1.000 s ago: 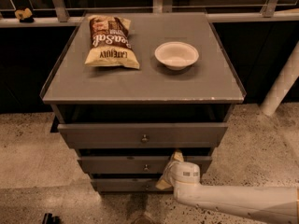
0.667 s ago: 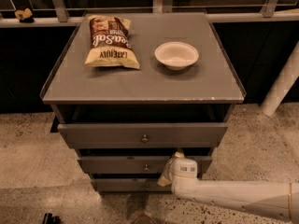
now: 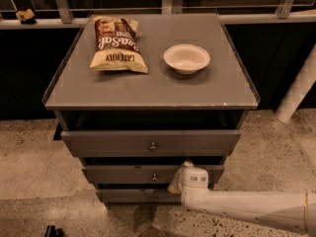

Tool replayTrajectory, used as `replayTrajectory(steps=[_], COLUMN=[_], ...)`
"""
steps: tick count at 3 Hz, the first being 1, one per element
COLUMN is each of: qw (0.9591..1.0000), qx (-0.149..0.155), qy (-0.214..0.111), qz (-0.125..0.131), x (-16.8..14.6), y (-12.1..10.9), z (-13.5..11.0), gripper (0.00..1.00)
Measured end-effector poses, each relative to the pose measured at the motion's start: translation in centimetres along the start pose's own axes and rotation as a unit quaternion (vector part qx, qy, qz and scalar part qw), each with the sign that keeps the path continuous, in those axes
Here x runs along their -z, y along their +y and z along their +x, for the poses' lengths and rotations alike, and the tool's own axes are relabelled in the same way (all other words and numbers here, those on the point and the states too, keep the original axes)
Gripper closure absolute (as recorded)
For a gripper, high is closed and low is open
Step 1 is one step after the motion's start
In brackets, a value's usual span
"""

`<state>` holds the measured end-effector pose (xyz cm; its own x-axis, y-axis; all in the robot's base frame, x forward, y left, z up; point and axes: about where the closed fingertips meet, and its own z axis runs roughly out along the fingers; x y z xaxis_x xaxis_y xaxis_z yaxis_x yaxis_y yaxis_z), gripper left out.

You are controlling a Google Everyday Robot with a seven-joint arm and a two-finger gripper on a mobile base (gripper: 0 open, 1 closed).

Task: Open middle drawer

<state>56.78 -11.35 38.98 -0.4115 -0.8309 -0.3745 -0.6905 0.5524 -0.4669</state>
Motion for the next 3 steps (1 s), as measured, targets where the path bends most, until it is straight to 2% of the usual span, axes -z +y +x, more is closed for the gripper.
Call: replayTrajectory(steps=[3], qw=[1.0000], qx=[0.000], qy=[0.000], qz=[0.000], x=[0.00], y=[0.01], z=[0.01], gripper=[0.88])
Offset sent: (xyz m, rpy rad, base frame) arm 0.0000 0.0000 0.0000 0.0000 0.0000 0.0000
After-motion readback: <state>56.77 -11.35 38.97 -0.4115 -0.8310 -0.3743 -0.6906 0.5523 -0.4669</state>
